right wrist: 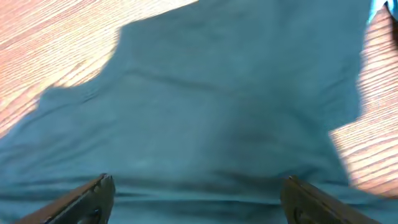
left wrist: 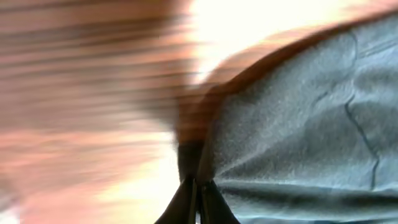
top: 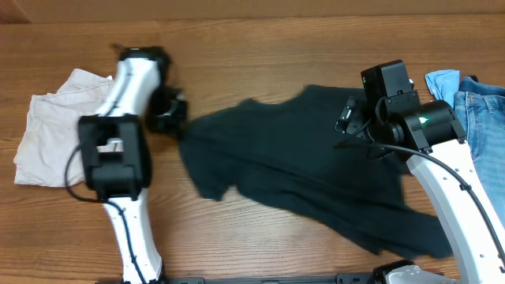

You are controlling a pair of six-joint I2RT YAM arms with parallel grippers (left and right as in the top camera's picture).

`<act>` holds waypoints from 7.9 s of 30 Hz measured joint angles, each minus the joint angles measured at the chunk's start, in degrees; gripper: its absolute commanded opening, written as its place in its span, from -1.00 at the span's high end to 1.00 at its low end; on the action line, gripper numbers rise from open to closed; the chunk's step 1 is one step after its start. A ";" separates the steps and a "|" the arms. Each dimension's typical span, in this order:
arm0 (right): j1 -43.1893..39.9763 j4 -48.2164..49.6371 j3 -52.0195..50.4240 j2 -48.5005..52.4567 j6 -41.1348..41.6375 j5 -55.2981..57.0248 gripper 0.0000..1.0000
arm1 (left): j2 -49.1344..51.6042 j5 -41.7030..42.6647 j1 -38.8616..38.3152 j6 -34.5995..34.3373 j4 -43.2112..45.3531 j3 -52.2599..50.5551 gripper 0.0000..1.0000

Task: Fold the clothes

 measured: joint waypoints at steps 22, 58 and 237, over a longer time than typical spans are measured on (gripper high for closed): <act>-1.70 7.48 -0.02 19.28 -8.37 -10.38 -1.00 | -13.62 11.85 -6.25 17.55 17.40 0.59 -0.21; -5.79 0.57 -0.02 3.28 -10.16 -14.67 -1.00 | 7.63 4.79 7.56 -8.37 44.09 5.42 0.92; -18.84 8.61 -16.02 -0.28 -14.45 -26.12 -0.72 | -47.52 2.78 -5.51 -2.78 9.01 -38.84 -0.08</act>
